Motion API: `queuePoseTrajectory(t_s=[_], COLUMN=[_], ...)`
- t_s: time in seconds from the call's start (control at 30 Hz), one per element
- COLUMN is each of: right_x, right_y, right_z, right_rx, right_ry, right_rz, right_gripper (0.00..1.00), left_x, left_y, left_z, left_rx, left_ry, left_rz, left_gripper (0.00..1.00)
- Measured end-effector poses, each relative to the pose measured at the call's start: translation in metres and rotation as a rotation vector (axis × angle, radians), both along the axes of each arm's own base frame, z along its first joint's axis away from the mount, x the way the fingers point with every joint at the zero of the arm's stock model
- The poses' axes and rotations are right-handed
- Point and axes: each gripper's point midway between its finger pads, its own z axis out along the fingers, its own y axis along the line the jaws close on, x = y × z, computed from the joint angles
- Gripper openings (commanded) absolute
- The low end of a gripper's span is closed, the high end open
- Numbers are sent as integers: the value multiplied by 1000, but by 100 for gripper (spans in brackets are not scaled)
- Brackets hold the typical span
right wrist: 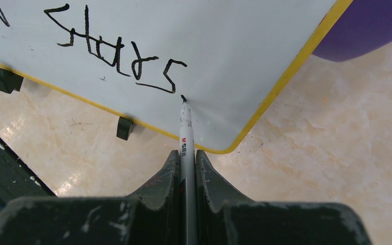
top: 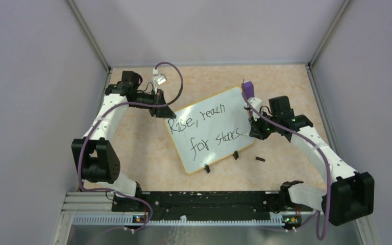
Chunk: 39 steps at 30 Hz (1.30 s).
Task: Write a sentence on the whiteboard
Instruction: Write a sentence on the whiteboard, then put down the whiteboard on the whiteboard stand, then pick up the pen cap from the corner of the board.
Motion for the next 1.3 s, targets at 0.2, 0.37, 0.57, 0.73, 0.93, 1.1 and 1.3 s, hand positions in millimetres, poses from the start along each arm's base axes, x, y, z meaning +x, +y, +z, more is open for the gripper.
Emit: queuePoseTrajectory(t_s=[0.2,0.37,0.57,0.73,0.93,1.1,1.3], right_x=[0,-8,-18,-15,-8,11,43], right_y=[0,5,22,37,33,7,-45], right_z=[0,5,44,87,110,122,130], right_rx=[-1,28,133,236,354,438,577], right_ry=[0,4,-49,-108,-97,-96,-79], right_rz=[1,42,123,163,104,-28,-219], right_gripper=[0,0,0,0,0,0,0], left_x=[0,0,2,6,26,55,65], left_y=[0,0,2,4,12,26,3], left_z=[0,0,-4,-4,23,77,129], left_rx=[1,1,24,60,95,113,110], left_ry=[0,-1,-7,-23,-115,-284,-479], left_rz=[0,0,6,18,65,146,129], left_gripper=[0,12,40,66,78,81,79])
